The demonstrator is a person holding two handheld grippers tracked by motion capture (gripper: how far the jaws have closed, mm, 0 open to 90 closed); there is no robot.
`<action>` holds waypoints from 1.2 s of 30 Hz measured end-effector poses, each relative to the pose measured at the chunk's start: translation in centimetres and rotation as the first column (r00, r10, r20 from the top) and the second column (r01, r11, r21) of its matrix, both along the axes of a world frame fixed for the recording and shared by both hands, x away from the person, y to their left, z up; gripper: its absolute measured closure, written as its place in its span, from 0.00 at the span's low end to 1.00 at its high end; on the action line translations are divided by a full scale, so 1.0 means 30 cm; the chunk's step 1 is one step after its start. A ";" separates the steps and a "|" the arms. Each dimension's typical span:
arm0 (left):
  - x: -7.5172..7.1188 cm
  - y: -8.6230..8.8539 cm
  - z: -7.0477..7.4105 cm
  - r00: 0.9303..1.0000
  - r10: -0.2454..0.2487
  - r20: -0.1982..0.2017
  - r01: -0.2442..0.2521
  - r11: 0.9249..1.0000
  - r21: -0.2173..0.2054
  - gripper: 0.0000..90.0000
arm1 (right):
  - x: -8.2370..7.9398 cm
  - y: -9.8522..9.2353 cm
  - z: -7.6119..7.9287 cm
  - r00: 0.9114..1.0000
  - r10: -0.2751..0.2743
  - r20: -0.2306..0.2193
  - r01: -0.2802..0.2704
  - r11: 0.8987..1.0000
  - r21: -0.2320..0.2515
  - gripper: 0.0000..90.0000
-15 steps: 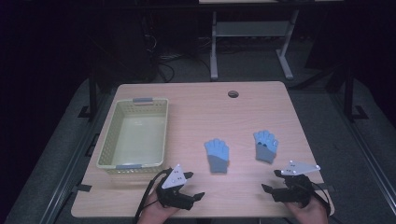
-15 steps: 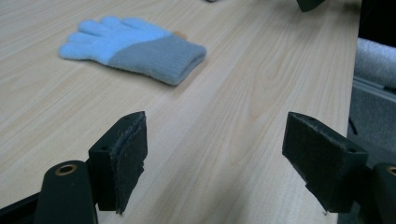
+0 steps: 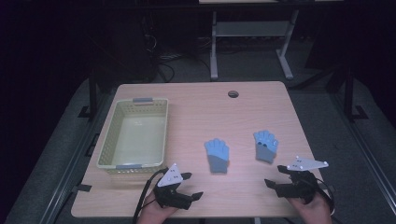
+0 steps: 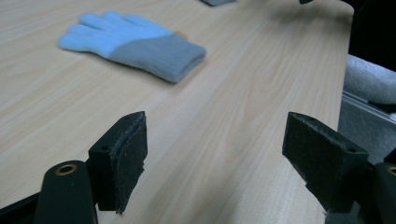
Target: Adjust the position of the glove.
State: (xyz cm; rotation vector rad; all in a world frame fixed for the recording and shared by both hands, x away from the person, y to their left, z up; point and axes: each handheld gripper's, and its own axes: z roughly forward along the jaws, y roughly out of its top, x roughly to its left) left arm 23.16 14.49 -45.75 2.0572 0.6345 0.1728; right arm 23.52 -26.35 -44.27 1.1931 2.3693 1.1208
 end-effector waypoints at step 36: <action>-0.009 0.008 0.023 0.998 0.007 0.068 -0.008 1.000 0.009 0.24 | 0.427 0.057 0.106 0.988 0.001 -0.154 -0.041 0.967 -0.252 0.37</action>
